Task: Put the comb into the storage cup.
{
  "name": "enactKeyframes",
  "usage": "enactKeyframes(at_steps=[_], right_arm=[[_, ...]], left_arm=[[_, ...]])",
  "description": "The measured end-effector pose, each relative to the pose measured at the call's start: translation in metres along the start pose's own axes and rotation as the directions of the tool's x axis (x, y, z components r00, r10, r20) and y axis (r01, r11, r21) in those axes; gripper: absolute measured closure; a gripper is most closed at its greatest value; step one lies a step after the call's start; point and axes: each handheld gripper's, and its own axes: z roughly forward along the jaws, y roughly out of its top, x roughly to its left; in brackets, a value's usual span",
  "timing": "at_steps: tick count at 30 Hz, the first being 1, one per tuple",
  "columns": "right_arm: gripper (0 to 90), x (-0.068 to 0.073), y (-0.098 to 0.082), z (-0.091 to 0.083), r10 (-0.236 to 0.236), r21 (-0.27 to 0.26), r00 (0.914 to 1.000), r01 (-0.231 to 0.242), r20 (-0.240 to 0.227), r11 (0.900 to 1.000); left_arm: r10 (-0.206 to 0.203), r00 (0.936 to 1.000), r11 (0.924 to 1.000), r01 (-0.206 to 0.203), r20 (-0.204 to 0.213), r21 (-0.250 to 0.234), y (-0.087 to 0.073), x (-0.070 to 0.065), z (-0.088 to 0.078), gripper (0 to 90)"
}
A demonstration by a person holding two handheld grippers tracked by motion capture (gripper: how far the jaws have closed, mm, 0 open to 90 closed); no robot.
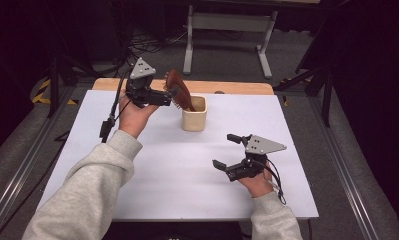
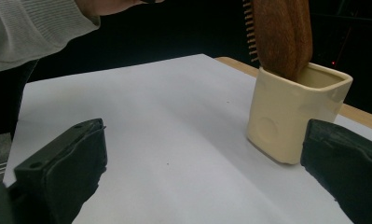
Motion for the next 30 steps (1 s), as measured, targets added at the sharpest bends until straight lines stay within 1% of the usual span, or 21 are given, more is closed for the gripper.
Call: enactKeyframes(at_steps=[1,3,9,10,13,16,20,23,25,27,28,29,30], right_arm=[[1.0,-0.001,0.000,0.000,-0.001,-0.002,1.0000,0.001,-0.001,1.000],[1.0,-0.003,0.002,0.000,0.000,-0.006,1.0000,0.000,0.002,1.000],[1.0,-0.005,0.005,-0.001,-0.001,0.004,0.9999,0.001,0.013,1.000],[0.9,-0.006,0.005,-0.002,0.000,0.006,0.9999,0.000,0.014,1.000],[1.5,-0.007,0.006,-0.002,0.000,0.014,0.9997,-0.001,0.024,1.000],[1.7,-0.007,0.006,-0.002,-0.001,0.025,0.9995,0.001,0.030,1.000],[1.8,-0.007,0.006,-0.002,0.002,0.033,0.9995,-0.003,0.032,0.999],[1.8,-0.007,0.006,-0.003,0.005,0.039,0.9995,-0.006,0.032,0.999],[1.8,-0.007,0.006,-0.003,0.006,0.040,0.9995,-0.007,0.032,0.999],[1.8,-0.006,0.006,-0.004,0.003,0.045,0.9994,-0.005,0.033,0.999],[1.8,-0.006,0.006,-0.005,0.001,0.046,0.9994,-0.003,0.035,0.999],[1.8,-0.006,0.006,-0.005,0.001,0.046,0.9994,-0.003,0.035,0.999],[1.8,-0.006,0.006,-0.005,0.000,0.049,0.9993,-0.002,0.036,0.999]], left_arm=[[0.004,1.0000,0.9998,-0.004,0.007,-0.020,0.000,0.000,-0.007,0.2],[0.008,0.9997,0.9995,-0.007,0.024,-0.032,0.000,0.000,-0.016,0.2],[0.036,0.9979,0.9983,-0.033,0.054,-0.047,-0.005,-0.002,-0.044,0.2],[0.042,0.9975,0.9976,-0.039,0.056,-0.057,-0.007,-0.002,-0.049,0.2],[0.045,0.9957,0.9963,-0.039,0.081,-0.077,-0.013,-0.003,-0.062,0.2],[0.063,0.9931,0.9960,-0.056,0.099,-0.070,-0.018,-0.005,-0.073,0.2],[0.050,0.9901,0.9966,-0.041,0.131,-0.072,-0.030,-0.008,-0.088,0.2],[0.043,0.9891,0.9970,-0.033,0.141,-0.070,-0.037,-0.008,-0.096,0.2],[0.043,0.9892,0.9971,-0.033,0.140,-0.068,-0.044,-0.008,-0.102,0.2],[0.041,0.9912,0.9979,-0.035,0.126,-0.055,-0.052,-0.007,-0.106,0.3],[0.003,0.9891,0.9989,0.004,0.147,-0.046,-0.061,-0.003,-0.111,0.3],[0.003,0.9891,0.9989,0.004,0.147,-0.046,-0.061,-0.003,-0.111,0.3],[-0.012,0.9883,0.9986,0.019,0.152,-0.050,-0.067,-0.002,-0.114,0.3]])
